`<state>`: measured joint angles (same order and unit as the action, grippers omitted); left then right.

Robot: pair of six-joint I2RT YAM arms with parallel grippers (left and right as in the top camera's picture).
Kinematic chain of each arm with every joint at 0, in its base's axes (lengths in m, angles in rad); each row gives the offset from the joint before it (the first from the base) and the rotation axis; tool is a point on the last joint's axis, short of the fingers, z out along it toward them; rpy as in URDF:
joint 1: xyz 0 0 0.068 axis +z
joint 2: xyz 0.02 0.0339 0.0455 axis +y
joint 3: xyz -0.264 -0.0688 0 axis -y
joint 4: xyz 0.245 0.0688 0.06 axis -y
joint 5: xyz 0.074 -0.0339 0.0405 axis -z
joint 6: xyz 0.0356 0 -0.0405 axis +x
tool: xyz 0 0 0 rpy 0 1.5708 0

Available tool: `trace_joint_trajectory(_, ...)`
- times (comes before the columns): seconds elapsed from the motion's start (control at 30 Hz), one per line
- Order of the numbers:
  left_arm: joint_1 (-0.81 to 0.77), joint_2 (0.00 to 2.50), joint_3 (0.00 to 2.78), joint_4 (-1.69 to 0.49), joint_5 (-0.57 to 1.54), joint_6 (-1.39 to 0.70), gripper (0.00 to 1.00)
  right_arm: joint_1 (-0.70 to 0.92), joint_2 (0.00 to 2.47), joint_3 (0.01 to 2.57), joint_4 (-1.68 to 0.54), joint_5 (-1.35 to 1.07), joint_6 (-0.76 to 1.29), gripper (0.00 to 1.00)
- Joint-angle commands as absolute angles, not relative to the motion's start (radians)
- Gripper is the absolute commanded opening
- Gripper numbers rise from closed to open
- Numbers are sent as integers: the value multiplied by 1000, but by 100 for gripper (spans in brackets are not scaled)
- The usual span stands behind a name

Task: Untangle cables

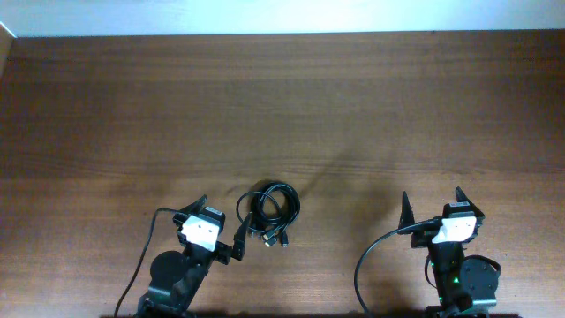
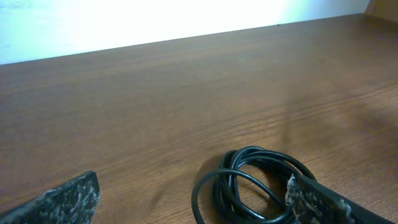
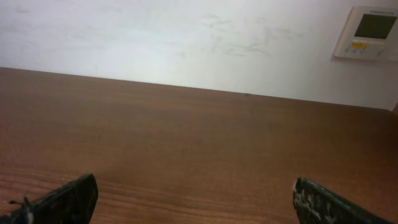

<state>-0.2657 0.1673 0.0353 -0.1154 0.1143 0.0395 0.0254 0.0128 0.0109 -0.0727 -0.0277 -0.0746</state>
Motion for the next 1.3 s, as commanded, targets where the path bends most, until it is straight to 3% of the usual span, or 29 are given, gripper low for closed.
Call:
trace_joint_trajectory(0.0,-260,161,62,-114,100,30,99,17,4,6,-76,-41,-71,99)
trace_joint_trajectory(0.2,-259,169,165,-218,99,30,99,17,4,6,-76,-41,-71,99)
trace_joint_trajectory(0.47,-259,169,166,-351,-53,30,99,17,4,6,-76,-41,-71,99)
trace_joint_trajectory(1.03,-259,169,165,-379,-40,14,99,17,4,6,-76,-41,-71,99)
trace_joint_trajectory(1.17,-259,194,263,-441,-38,15,99,17,4,6,-76,-41,-71,99)
trace_joint_trajectory(1.27,-259,357,413,-515,-41,15,99,17,4,6,-76,-41,-71,99)
